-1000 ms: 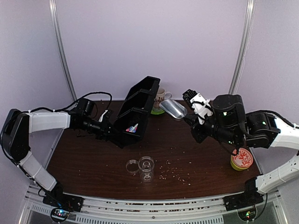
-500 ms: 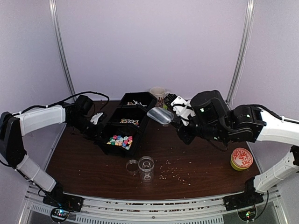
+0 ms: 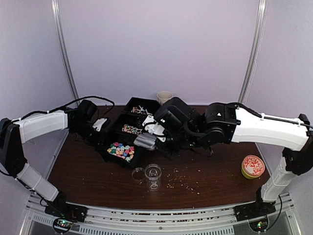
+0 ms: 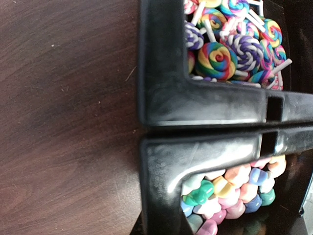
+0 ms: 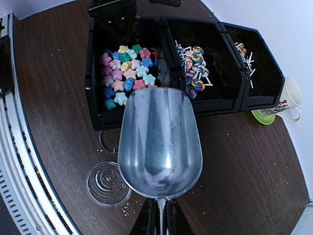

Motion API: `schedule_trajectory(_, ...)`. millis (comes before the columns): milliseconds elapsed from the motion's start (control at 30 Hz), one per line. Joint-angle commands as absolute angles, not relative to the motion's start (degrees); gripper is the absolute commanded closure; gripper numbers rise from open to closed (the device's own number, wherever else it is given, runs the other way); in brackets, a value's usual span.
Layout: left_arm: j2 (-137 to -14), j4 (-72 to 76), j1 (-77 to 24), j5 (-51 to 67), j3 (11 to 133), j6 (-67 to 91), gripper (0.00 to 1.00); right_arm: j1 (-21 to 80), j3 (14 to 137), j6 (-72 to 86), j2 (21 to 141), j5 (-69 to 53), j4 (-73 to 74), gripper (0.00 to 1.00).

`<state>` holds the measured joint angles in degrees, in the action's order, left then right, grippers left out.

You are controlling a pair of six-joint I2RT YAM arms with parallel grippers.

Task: Pack the candies
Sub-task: Scoop the fake candies from the storage box.

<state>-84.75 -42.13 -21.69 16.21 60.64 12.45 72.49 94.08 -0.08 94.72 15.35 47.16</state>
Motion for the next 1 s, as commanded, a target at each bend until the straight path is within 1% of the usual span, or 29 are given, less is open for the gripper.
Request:
schedule_trajectory(0,-81.8,-31.2,-21.6,18.2,62.6,10.7,1.0,73.3,100.0,-0.1,97.8,14.0,52.5,1.0)
schedule_trajectory(333,-81.5,-30.8,-21.6,17.6,62.3,10.6,1.0,73.7,109.4,1.0,106.7,12.8,58.8,1.0)
schedule_trajectory(967,-80.1,-30.7,-21.6,16.7,62.2,10.2,1.0,73.6,115.8,2.0,113.6,14.8,61.6,1.0)
